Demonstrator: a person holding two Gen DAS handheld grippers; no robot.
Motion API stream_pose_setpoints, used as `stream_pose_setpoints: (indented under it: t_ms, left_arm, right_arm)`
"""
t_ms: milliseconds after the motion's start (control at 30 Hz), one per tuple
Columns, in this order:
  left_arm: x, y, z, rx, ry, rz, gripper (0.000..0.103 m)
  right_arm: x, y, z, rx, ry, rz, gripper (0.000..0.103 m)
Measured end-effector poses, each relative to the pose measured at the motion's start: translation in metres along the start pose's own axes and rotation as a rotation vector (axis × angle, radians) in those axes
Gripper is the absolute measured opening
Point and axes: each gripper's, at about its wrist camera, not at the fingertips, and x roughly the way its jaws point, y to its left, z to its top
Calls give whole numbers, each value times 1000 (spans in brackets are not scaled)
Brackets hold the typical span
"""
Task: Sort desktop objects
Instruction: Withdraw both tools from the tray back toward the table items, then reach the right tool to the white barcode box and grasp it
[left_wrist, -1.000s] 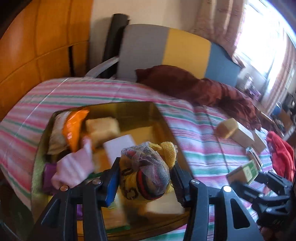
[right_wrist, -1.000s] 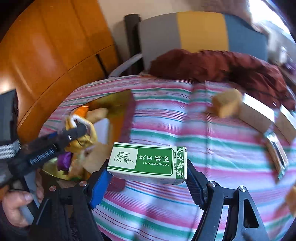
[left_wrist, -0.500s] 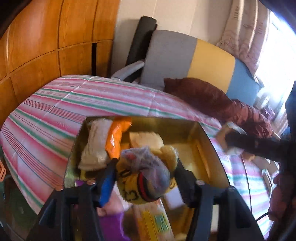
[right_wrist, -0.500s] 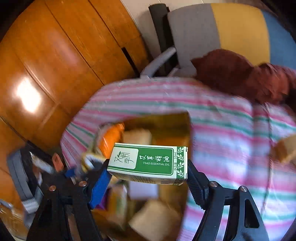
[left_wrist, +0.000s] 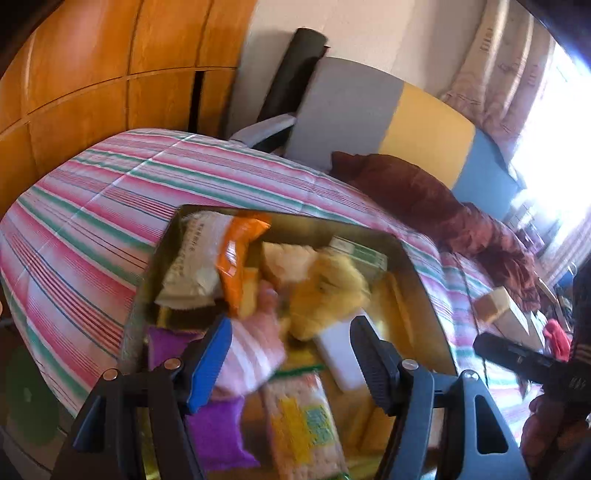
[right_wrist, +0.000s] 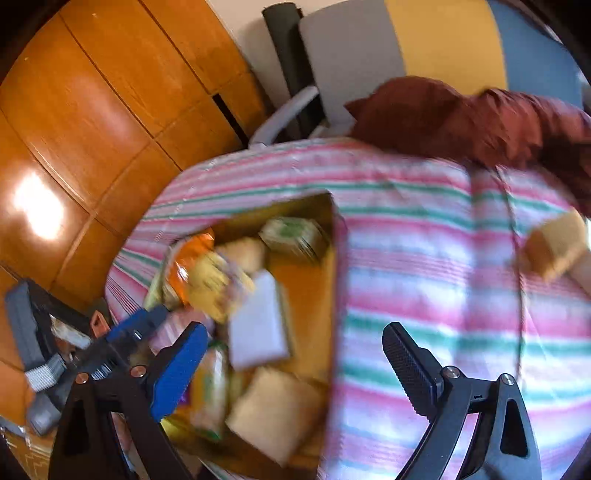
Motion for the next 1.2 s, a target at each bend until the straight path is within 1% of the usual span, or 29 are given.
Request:
stream_pose_setpoints:
  t_ms: [133, 267, 300, 367, 533, 700, 767, 933, 1067, 1200]
  left_arm:
    - [-9, -29, -12, 77, 3, -46, 67]
    - [-13, -68, -19, 161, 15, -118, 68]
    - [-12, -76, -19, 179, 19, -131, 68]
    - [-11, -96, -22, 209, 39, -171, 68]
    - [-5, -146, -31, 299, 92, -263, 68]
    - [0, -198, -42, 422, 122, -307, 67]
    - [2, -214, -43, 459, 129, -318, 68]
    - [3, -245, -45, 508, 135, -350, 68]
    - [12, -258, -50, 513, 193, -384, 67]
    - [16, -272, -58, 551, 206, -387, 67]
  right_arm:
    - [-25, -25, -30, 28, -27, -60, 96]
    - [-61, -65, -55, 128, -69, -112, 97]
    - [-72, -77, -62, 150, -83, -141, 97]
    - [-92, -99, -76, 190, -104, -199, 97]
    - [-132, -144, -103, 291, -143, -279, 97]
    - [-166, -180, -127, 364, -184, -351, 97]
    - [-177, -190, -133, 387, -200, -367, 97]
    - [-205, -217, -146, 423, -231, -413, 97]
    - [-223, -238, -155, 450, -238, -462, 97]
    - [-239, -258, -163, 492, -244, -489, 97]
